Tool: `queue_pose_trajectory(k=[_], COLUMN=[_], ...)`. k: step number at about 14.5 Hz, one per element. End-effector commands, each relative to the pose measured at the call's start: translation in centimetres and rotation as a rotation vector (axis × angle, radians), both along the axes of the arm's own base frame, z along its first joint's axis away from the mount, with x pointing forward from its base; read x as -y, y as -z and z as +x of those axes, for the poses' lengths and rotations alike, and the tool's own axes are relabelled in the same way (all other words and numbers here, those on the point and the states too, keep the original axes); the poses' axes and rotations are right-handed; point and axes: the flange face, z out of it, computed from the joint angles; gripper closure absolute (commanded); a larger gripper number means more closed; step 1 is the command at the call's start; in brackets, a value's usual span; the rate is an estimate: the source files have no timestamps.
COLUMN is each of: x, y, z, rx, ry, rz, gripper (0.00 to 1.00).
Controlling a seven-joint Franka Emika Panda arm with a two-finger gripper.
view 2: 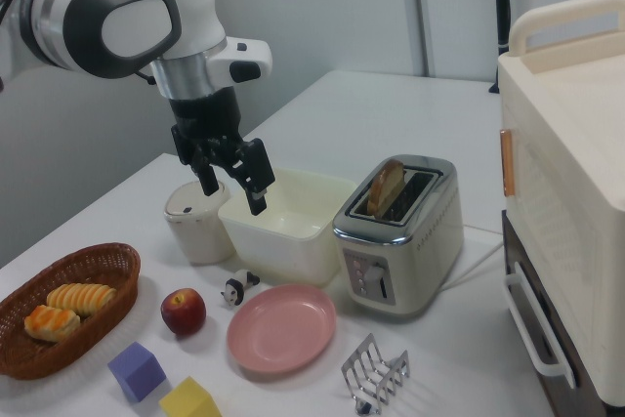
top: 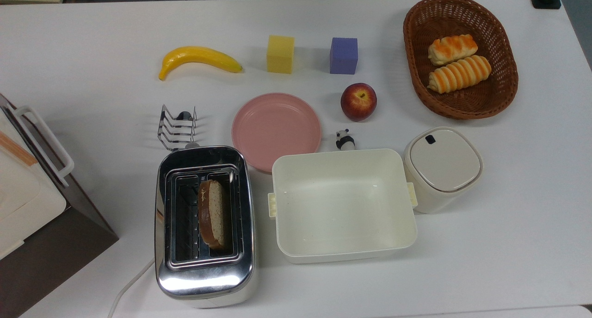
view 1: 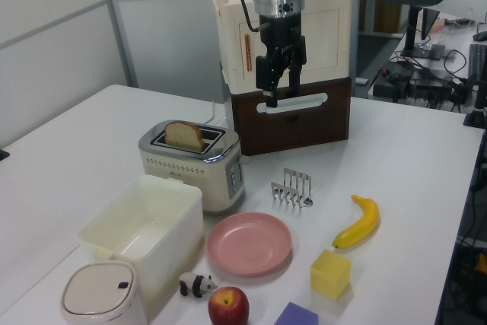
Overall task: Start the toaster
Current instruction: 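Move the gripper from rest toward the silver toaster's side lever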
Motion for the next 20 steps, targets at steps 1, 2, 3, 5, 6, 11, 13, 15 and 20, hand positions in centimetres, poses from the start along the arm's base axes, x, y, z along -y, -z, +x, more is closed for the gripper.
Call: queue_pose_trajectory(k=[1,2,3,5,6,11,13,15,20], x=[0.2,0.1,0.2,0.2,0.2,0.4,0.5,1.4,2.4], y=[-0.1,0.0,0.0,0.1,0.1,0.3,0.2,0.1,1.3], z=[-0.4,-0.4,-0.4,-0.3,-0.3,0.1,0.2,0.1,1.9], rx=[0.007,0.005,0.007,0.005,0.005,0.016,0.029,0.031,0.084], ry=[0.006,0.005,0.006,0.007,0.007,0.007,0.007,-0.015,0.005], rz=[0.007,0.007,0.007,0.007,0.008,0.008,0.007,0.012,-0.005], gripper=[0.00,0.00,0.00,0.00,0.00,0.00,0.00,0.00,0.05])
